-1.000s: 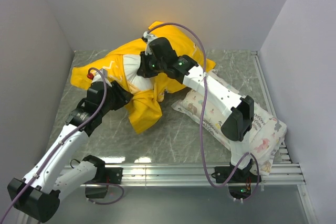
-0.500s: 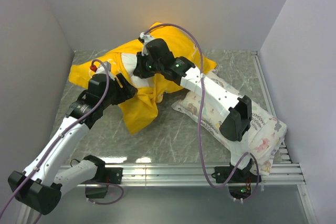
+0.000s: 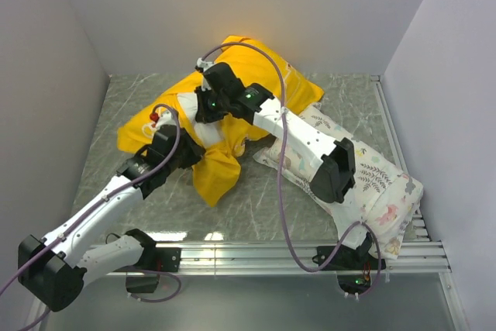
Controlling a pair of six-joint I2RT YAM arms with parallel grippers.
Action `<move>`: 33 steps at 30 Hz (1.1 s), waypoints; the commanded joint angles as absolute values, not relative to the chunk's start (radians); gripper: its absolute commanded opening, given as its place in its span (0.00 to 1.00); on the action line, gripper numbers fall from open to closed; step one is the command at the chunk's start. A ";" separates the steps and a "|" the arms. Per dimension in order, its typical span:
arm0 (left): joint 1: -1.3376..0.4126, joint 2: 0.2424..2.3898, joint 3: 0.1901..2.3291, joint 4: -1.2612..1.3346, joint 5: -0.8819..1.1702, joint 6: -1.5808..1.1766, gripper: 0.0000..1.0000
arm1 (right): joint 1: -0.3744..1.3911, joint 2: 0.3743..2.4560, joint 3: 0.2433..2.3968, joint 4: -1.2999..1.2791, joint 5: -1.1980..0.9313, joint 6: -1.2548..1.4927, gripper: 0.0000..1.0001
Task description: Remove the pillowcase from the pillow
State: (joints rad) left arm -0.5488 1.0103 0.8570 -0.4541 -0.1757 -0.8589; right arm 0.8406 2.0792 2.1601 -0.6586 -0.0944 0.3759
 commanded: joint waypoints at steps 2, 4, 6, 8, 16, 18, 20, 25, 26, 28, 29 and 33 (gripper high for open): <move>-0.649 0.993 0.695 -0.445 -0.078 -0.940 0.04 | 0.819 2.132 2.361 -0.471 -0.002 0.374 0.00; -0.675 0.962 0.614 -0.437 -0.071 -0.959 0.01 | 0.807 2.143 2.370 -0.468 0.023 0.377 0.00; -0.715 0.933 0.543 -0.440 -0.074 -0.991 0.00 | 0.795 2.143 2.361 -0.453 0.028 0.385 0.00; -0.747 0.888 0.502 -0.452 -0.081 -1.018 0.01 | 0.782 2.146 2.362 -0.445 0.031 0.391 0.00; -0.897 0.788 0.328 -0.445 -0.075 -1.137 0.01 | 0.762 2.160 2.407 -0.454 0.071 0.368 0.00; -0.951 0.795 0.307 -0.440 -0.089 -1.173 0.02 | 0.758 2.161 2.405 -0.454 0.072 0.367 0.00; -0.997 0.811 0.299 -0.434 -0.109 -1.212 0.04 | 0.755 2.161 2.398 -0.456 0.071 0.362 0.00; -1.071 0.857 0.284 -0.417 -0.150 -1.275 0.04 | 0.752 2.151 2.352 -0.439 0.083 0.353 0.00; -1.093 0.865 0.279 -0.411 -0.156 -1.299 0.02 | 0.752 2.151 2.356 -0.442 0.083 0.350 0.00; -1.115 0.894 0.262 -0.408 -0.169 -1.325 0.01 | 0.749 2.157 2.370 -0.448 0.083 0.348 0.00; -1.135 0.908 0.253 -0.399 -0.172 -1.350 0.00 | 0.746 2.161 2.385 -0.456 0.084 0.345 0.00; -1.180 0.974 0.238 -0.396 -0.201 -1.422 0.00 | 0.739 2.157 2.402 -0.462 0.077 0.348 0.00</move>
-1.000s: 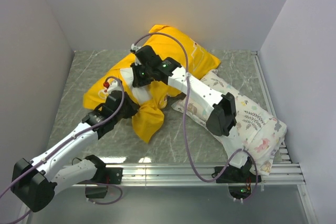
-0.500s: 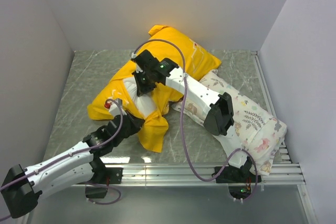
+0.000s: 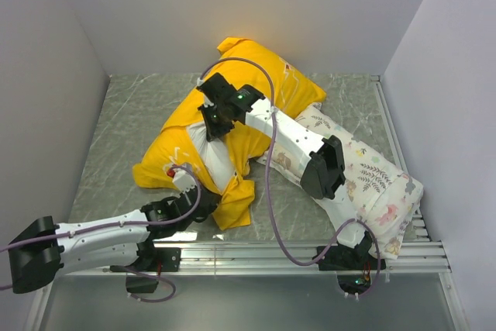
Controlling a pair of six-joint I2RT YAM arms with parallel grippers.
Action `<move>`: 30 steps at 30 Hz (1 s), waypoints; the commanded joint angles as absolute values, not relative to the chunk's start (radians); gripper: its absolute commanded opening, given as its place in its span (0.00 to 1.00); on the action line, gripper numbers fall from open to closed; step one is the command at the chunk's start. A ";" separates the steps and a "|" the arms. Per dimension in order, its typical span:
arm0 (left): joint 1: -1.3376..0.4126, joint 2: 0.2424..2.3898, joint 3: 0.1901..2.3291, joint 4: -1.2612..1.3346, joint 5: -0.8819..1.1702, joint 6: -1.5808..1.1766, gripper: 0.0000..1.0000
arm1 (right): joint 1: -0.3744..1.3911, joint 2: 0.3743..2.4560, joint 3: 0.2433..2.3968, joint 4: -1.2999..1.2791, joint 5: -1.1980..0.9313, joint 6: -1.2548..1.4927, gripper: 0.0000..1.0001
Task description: Remove the pillowcase from the pillow
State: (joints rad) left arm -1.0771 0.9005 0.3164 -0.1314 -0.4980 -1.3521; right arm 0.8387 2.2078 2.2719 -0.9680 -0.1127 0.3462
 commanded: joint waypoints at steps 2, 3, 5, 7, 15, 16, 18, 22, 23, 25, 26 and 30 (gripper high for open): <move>-1.183 0.989 0.238 -0.393 -0.221 -1.445 0.00 | 0.739 2.132 2.379 -0.453 0.074 0.348 0.00; -1.183 0.991 0.233 -0.374 -0.222 -1.448 0.00 | 0.738 2.123 2.370 -0.449 0.072 0.347 0.00; -1.183 0.999 0.227 -0.362 -0.229 -1.460 0.01 | 0.738 2.099 2.365 -0.451 0.071 0.344 0.00; -1.183 1.011 0.221 -0.341 -0.229 -1.460 0.01 | 0.732 2.085 2.376 -0.457 0.064 0.341 0.00; -1.219 1.058 0.215 -0.308 -0.213 -1.479 0.01 | 0.670 2.057 2.415 -0.463 0.005 0.382 0.00; -1.223 1.066 0.218 -0.310 -0.213 -1.480 0.00 | 0.660 2.046 2.405 -0.460 0.003 0.388 0.00; -1.232 1.069 0.227 -0.322 -0.218 -1.483 0.01 | 0.658 2.036 2.384 -0.451 0.003 0.390 0.00; -1.233 1.069 0.230 -0.324 -0.224 -1.491 0.00 | 0.660 2.023 2.391 -0.454 0.005 0.388 0.00; -1.233 1.068 0.232 -0.321 -0.227 -1.493 0.00 | 0.658 2.022 2.396 -0.463 -0.003 0.391 0.00; -1.233 1.060 0.242 -0.366 -0.250 -1.511 0.00 | 0.658 2.010 2.398 -0.466 -0.037 0.397 0.00; -1.232 1.049 0.250 -0.386 -0.283 -1.529 0.00 | 0.658 2.000 2.385 -0.469 -0.050 0.403 0.00; -1.146 0.944 0.314 -0.426 -0.350 -1.494 0.03 | 0.670 1.918 2.240 -0.433 -0.075 0.413 0.00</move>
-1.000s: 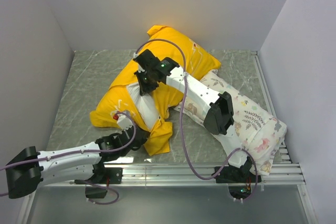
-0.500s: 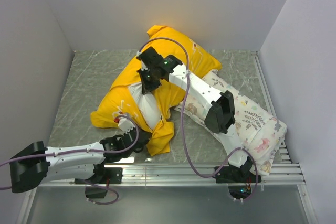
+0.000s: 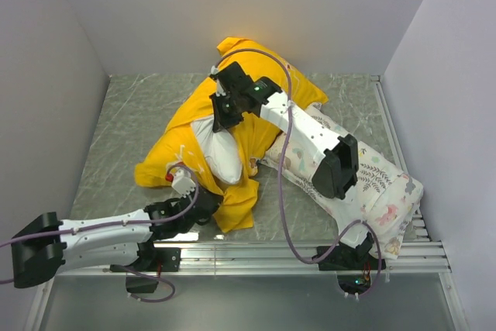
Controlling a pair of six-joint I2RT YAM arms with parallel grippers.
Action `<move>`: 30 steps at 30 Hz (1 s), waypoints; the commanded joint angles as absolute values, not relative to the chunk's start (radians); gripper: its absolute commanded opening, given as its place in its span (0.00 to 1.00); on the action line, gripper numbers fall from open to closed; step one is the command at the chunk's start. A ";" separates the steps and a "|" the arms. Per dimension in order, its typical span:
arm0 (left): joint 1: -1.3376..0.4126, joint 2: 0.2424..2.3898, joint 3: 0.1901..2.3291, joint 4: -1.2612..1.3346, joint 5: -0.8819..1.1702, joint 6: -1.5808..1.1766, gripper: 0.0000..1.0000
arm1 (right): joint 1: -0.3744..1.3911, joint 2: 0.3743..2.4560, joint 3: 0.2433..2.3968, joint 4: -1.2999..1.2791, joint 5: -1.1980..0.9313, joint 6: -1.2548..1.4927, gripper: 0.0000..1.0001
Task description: Remove the pillowcase from the pillow
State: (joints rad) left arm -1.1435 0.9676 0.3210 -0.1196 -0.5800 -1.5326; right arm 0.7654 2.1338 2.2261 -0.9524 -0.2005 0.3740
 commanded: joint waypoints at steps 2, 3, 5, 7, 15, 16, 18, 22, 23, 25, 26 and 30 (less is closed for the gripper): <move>-1.064 0.890 0.366 -0.443 -0.380 -1.444 0.02 | 0.676 1.850 2.113 -0.393 -0.087 0.423 0.00; -1.034 0.879 0.385 -0.449 -0.388 -1.428 0.02 | 0.684 1.827 2.067 -0.376 -0.094 0.426 0.00; -0.946 0.876 0.423 -0.472 -0.402 -1.384 0.01 | 0.713 1.763 1.932 -0.329 -0.092 0.433 0.00; -0.901 0.909 0.475 -0.506 -0.460 -1.394 0.01 | 0.747 1.714 1.823 -0.307 -0.089 0.439 0.00; -0.615 0.925 0.477 -0.377 -0.377 -1.286 0.09 | 0.844 1.641 1.542 -0.232 -0.074 0.460 0.00; -0.614 0.890 0.489 -0.394 -0.385 -1.278 0.13 | 0.848 1.647 1.516 -0.219 -0.077 0.465 0.00; -0.612 0.844 0.534 -0.429 -0.403 -1.238 0.28 | 0.853 1.658 1.445 -0.177 -0.092 0.482 0.00; -0.614 0.711 0.616 -0.588 -0.449 -1.189 0.45 | 0.854 1.733 1.434 -0.140 -0.115 0.497 0.00; -0.614 0.700 0.635 -0.622 -0.466 -1.184 0.48 | 0.854 1.747 1.446 -0.140 -0.117 0.497 0.00; -0.614 0.683 0.682 -0.675 -0.497 -1.175 0.53 | 0.854 1.793 1.486 -0.144 -0.121 0.500 0.00; -0.614 0.683 0.696 -0.711 -0.500 -1.161 0.54 | 0.853 1.807 1.502 -0.152 -0.123 0.500 0.00; -0.614 0.684 0.747 -0.695 -0.492 -1.077 0.69 | 0.854 1.836 1.532 -0.160 -0.121 0.499 0.00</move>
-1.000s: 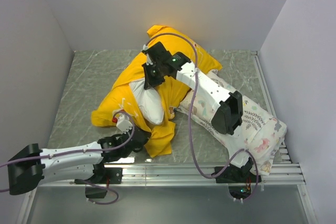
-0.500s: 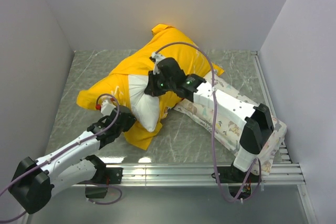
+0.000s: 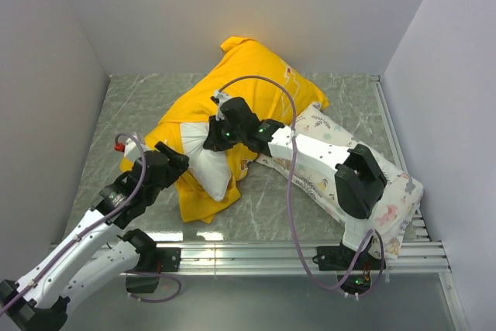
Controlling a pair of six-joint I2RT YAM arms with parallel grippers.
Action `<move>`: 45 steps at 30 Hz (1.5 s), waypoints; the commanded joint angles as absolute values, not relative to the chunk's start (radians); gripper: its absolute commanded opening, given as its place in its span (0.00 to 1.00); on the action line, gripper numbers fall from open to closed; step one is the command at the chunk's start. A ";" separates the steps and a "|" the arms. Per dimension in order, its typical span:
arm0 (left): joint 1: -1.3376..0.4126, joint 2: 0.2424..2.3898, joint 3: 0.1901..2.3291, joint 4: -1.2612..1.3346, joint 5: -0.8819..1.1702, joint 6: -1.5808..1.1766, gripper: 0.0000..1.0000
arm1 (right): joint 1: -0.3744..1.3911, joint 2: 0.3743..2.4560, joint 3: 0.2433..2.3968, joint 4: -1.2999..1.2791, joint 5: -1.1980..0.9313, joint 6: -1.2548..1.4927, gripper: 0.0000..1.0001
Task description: Remove the pillowcase from the pillow
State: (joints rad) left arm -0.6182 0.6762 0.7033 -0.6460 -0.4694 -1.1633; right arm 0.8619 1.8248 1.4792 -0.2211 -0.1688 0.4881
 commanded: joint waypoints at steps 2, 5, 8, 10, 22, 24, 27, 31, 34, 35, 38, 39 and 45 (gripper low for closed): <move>-0.614 0.741 0.771 -0.696 -0.509 -1.042 0.74 | 0.856 1.830 1.534 -0.166 -0.109 0.494 0.00; -0.612 0.857 0.828 -0.712 -0.581 -1.037 0.79 | 0.854 1.812 1.543 -0.189 -0.089 0.485 0.00; -0.604 0.968 0.865 -0.729 -0.658 -1.068 0.77 | 0.854 1.781 1.542 -0.201 -0.072 0.476 0.00; -0.598 1.023 0.883 -0.727 -0.689 -1.086 0.74 | 0.854 1.761 1.543 -0.204 -0.072 0.476 0.00; -0.269 1.000 0.861 -0.654 -0.680 -0.970 0.23 | 0.848 1.619 1.485 -0.239 -0.054 0.449 0.00; -0.218 1.005 0.857 -0.637 -0.664 -0.959 0.00 | 0.848 1.598 1.473 -0.235 -0.054 0.451 0.00; -0.117 1.012 0.850 -0.606 -0.637 -0.942 0.00 | 0.845 1.560 1.439 -0.239 -0.045 0.446 0.00; -0.003 1.005 0.839 -0.575 -0.562 -0.975 0.00 | 0.831 1.490 1.329 -0.213 -0.054 0.460 0.00; 0.110 1.012 0.847 -0.568 -0.538 -0.995 0.00 | 0.813 1.442 1.241 -0.190 -0.069 0.471 0.00; 0.129 1.017 0.863 -0.571 -0.531 -0.997 0.00 | 0.808 1.427 1.217 -0.174 -0.071 0.474 0.00; 0.210 1.048 0.905 -0.571 -0.497 -0.986 0.00 | 0.784 1.376 1.115 -0.140 -0.078 0.488 0.00; 0.230 1.067 0.916 -0.569 -0.485 -0.983 0.00 | 0.775 1.355 1.094 -0.130 -0.096 0.492 0.00; 0.353 1.147 0.986 -0.558 -0.425 -0.963 0.00 | 0.735 1.290 0.973 -0.095 -0.127 0.512 0.00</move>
